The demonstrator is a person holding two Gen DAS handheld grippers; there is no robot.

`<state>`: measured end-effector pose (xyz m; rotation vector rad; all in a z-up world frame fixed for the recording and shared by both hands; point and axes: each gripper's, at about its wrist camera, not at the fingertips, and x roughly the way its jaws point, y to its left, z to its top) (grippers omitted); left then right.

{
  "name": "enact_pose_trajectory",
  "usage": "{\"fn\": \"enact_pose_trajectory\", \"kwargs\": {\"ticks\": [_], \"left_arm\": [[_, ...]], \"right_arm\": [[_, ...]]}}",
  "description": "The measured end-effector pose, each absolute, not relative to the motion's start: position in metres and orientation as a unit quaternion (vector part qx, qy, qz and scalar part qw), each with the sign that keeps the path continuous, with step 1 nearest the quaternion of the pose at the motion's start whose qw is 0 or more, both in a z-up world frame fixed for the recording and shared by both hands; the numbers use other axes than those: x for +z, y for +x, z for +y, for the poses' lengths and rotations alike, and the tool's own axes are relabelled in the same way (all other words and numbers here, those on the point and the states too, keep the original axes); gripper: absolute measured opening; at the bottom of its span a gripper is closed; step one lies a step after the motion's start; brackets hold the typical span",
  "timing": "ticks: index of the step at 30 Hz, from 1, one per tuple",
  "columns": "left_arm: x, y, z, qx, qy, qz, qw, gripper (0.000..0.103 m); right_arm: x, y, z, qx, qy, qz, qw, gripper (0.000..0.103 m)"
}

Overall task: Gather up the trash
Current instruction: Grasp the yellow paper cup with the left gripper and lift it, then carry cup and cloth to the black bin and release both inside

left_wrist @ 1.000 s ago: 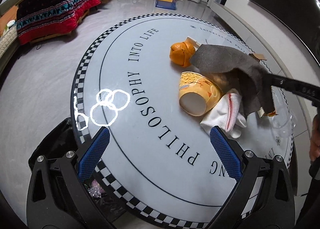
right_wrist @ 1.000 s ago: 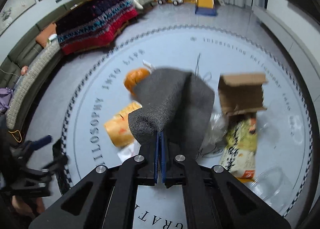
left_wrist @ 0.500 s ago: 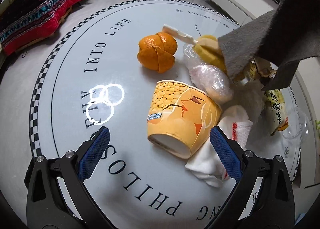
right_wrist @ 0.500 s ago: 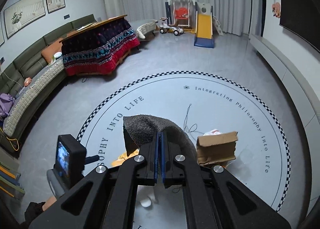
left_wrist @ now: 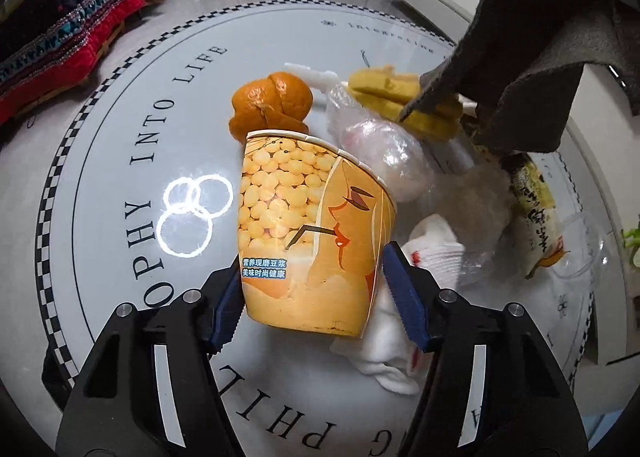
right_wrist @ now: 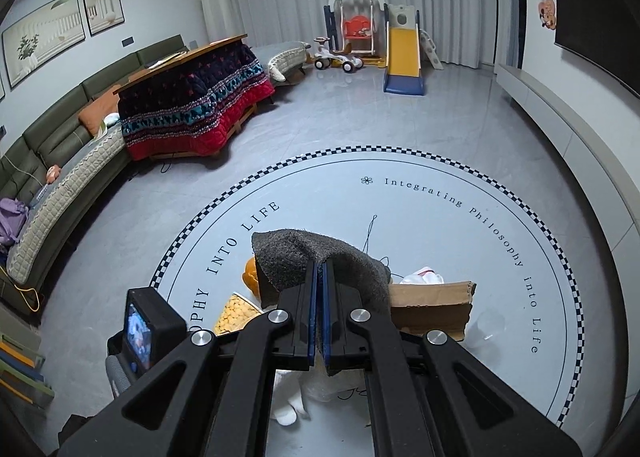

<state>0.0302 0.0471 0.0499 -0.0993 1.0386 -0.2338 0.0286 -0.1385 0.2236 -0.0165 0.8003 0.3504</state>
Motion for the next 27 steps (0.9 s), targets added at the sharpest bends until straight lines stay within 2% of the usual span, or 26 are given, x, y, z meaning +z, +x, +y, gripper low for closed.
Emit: {"fn": "enact_pose_trajectory", "kwargs": {"ticks": [10, 27], "left_arm": [[0.119, -0.026, 0.083, -0.087, -0.055, 0.433, 0.896, 0.063], [0.152, -0.144, 0.178, -0.002, -0.103, 0.369, 0.924, 0.063]], "right_arm": [[0.262, -0.014, -0.121, 0.177, -0.022, 0.353, 0.918, 0.003], [0.259, -0.096, -0.033, 0.244, -0.048, 0.351, 0.903, 0.003]]}}
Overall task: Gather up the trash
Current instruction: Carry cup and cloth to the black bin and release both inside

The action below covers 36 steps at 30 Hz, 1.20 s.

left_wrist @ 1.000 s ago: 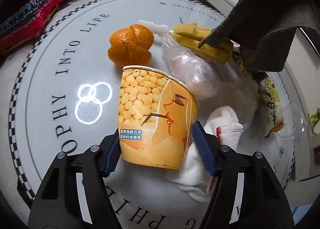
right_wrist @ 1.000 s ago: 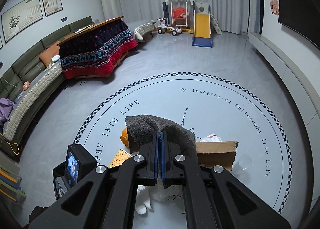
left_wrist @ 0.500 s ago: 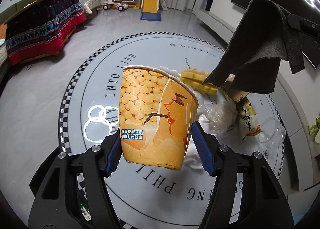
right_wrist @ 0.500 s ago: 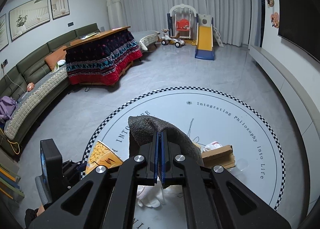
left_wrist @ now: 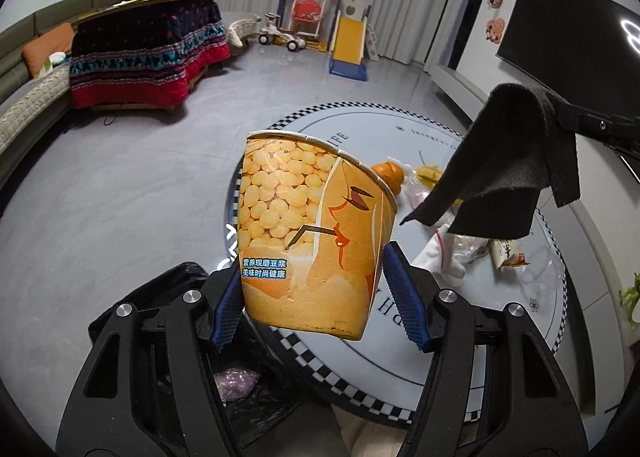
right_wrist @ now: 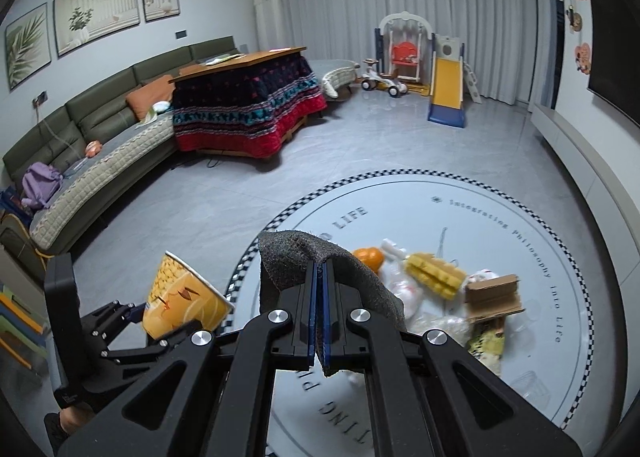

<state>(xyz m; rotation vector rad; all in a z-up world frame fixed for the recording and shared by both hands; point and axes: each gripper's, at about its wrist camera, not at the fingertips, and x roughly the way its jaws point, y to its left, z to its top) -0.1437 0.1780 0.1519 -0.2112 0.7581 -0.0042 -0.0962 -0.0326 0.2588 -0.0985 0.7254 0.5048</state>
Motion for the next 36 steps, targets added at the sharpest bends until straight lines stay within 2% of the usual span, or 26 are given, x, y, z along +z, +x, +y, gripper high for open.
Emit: {"fn": "enact_pose_trajectory", "kwargs": {"ticks": [18, 30, 36], "left_arm": [[0.139, -0.264, 0.292, 0.138, -0.164, 0.346, 0.913, 0.064], [0.076, -0.275, 0.344, 0.184, -0.203, 0.4, 0.875, 0.064], [0.061, -0.274, 0.358, 0.192, -0.208, 0.413, 0.866, 0.064]], "right_arm": [[0.19, -0.191, 0.108, 0.367, -0.097, 0.399, 0.834, 0.003], [0.121, -0.204, 0.168, 0.402, -0.102, 0.461, 0.784, 0.003], [0.1, -0.204, 0.191, 0.414, -0.107, 0.478, 0.767, 0.003]]}}
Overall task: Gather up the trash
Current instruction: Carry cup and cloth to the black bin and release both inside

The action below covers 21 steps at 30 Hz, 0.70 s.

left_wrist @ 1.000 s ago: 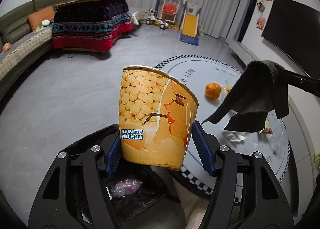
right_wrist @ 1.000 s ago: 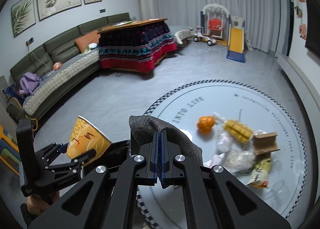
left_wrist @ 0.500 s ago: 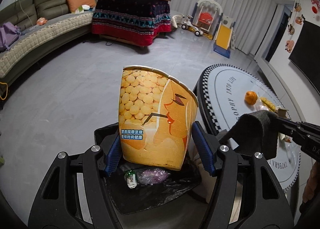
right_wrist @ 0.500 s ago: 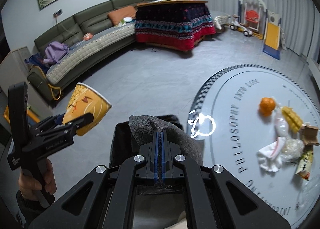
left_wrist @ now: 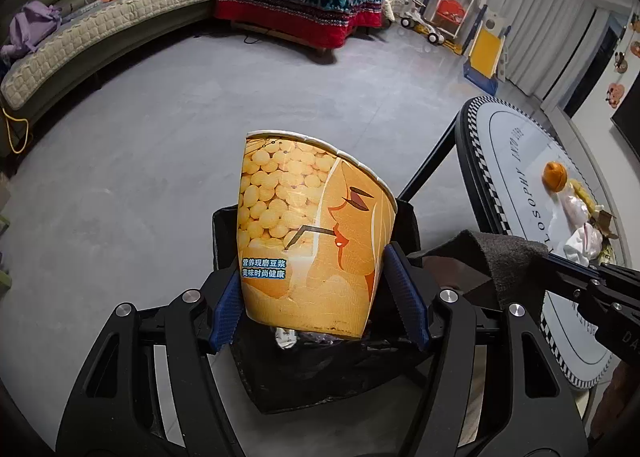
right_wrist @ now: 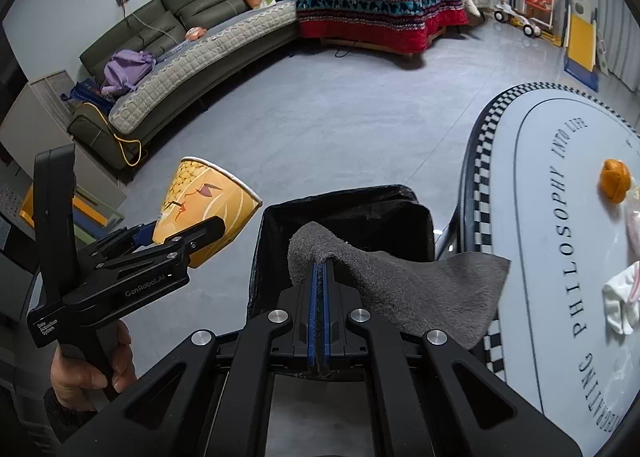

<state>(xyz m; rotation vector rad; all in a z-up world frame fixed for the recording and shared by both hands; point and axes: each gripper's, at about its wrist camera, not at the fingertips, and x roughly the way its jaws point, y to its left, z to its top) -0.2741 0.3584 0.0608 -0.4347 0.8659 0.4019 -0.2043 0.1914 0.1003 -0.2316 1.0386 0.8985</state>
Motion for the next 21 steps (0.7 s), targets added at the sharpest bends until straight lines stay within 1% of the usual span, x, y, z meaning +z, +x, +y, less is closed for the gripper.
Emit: {"fn": "enact_pose_trajectory", "kwargs": {"ticks": [1, 2, 3, 4, 5, 7, 9, 10, 21], "left_arm": [[0.059, -0.274, 0.359, 0.193, -0.207, 0.416, 0.864, 0.065], [0.056, -0.275, 0.361, 0.197, -0.21, 0.417, 0.862, 0.069], [0.054, -0.274, 0.364, 0.202, -0.216, 0.42, 0.858, 0.092], [0.05, -0.274, 0.367, 0.207, -0.221, 0.423, 0.854, 0.097], [0.048, -0.274, 0.369, 0.211, -0.223, 0.425, 0.851, 0.097], [0.043, -0.274, 0.372, 0.22, -0.224, 0.43, 0.846, 0.097], [0.04, -0.274, 0.373, 0.22, -0.23, 0.435, 0.842, 0.097], [0.039, -0.275, 0.375, 0.218, -0.235, 0.435, 0.841, 0.097], [0.053, -0.272, 0.367, 0.208, -0.231, 0.428, 0.849, 0.097]], "right_arm": [[0.096, -0.203, 0.194, 0.416, -0.106, 0.482, 0.764, 0.003], [0.092, -0.202, 0.196, 0.418, -0.107, 0.487, 0.759, 0.003], [0.089, -0.201, 0.198, 0.418, -0.109, 0.492, 0.756, 0.003], [0.084, -0.199, 0.2, 0.413, -0.11, 0.5, 0.754, 0.003], [0.083, -0.198, 0.199, 0.409, -0.109, 0.504, 0.753, 0.005], [0.081, -0.196, 0.197, 0.401, -0.107, 0.503, 0.758, 0.013], [0.082, -0.195, 0.193, 0.393, -0.106, 0.495, 0.768, 0.048], [0.084, -0.195, 0.191, 0.392, -0.104, 0.49, 0.772, 0.049], [0.092, -0.184, 0.173, 0.389, -0.087, 0.485, 0.778, 0.049]]}}
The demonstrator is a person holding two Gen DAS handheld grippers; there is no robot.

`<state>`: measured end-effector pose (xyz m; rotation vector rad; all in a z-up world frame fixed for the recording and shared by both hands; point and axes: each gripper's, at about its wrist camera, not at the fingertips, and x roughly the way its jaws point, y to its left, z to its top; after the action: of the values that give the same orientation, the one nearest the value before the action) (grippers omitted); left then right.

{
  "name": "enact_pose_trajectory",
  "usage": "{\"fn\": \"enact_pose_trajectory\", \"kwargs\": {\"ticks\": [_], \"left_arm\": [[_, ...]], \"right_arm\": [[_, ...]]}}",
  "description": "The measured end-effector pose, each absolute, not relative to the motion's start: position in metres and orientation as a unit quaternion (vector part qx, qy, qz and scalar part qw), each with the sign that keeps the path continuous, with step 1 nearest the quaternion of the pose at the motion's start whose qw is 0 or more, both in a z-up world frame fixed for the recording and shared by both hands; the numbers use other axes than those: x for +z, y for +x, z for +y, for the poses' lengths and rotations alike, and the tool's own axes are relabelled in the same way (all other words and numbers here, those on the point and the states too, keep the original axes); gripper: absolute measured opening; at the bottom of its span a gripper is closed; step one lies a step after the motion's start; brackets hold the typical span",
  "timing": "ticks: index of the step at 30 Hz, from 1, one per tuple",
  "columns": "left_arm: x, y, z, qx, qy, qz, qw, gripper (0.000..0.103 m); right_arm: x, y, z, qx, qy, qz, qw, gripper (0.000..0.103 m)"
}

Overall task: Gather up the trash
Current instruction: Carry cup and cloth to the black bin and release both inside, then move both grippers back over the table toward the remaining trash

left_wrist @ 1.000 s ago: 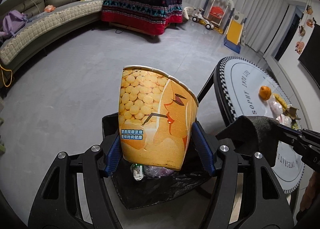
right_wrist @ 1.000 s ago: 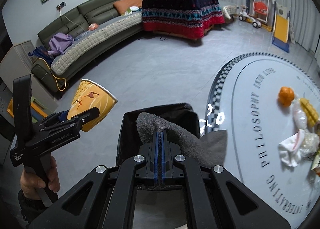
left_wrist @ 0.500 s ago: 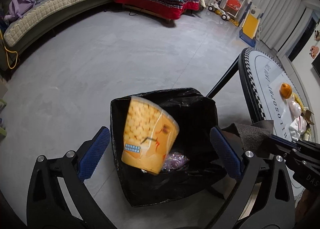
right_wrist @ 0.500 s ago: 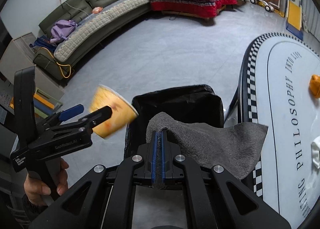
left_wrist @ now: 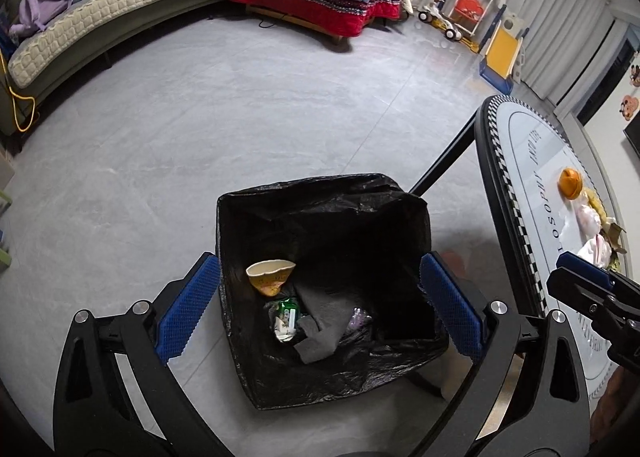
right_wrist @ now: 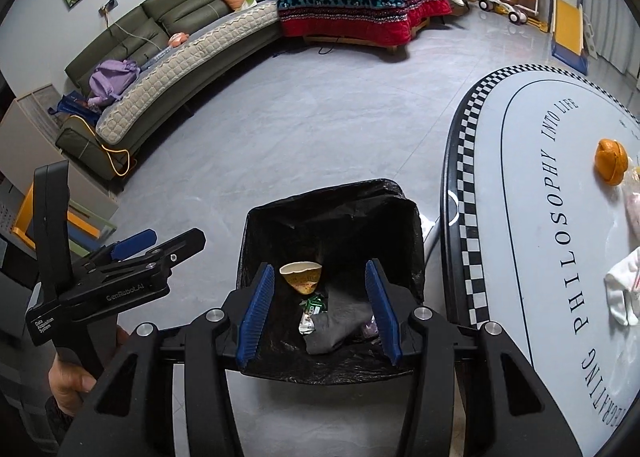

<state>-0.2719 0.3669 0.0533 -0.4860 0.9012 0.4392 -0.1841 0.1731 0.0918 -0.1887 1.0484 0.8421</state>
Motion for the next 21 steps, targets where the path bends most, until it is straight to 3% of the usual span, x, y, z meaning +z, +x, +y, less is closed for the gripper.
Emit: {"fn": "enact_pose_trajectory", "kwargs": {"ticks": [21], "left_arm": [[0.086, -0.176, 0.235, 0.087, -0.153, 0.443, 0.879, 0.097]], "right_arm": [[0.122, -0.112, 0.032, 0.299, -0.03, 0.467, 0.831, 0.049]]}}
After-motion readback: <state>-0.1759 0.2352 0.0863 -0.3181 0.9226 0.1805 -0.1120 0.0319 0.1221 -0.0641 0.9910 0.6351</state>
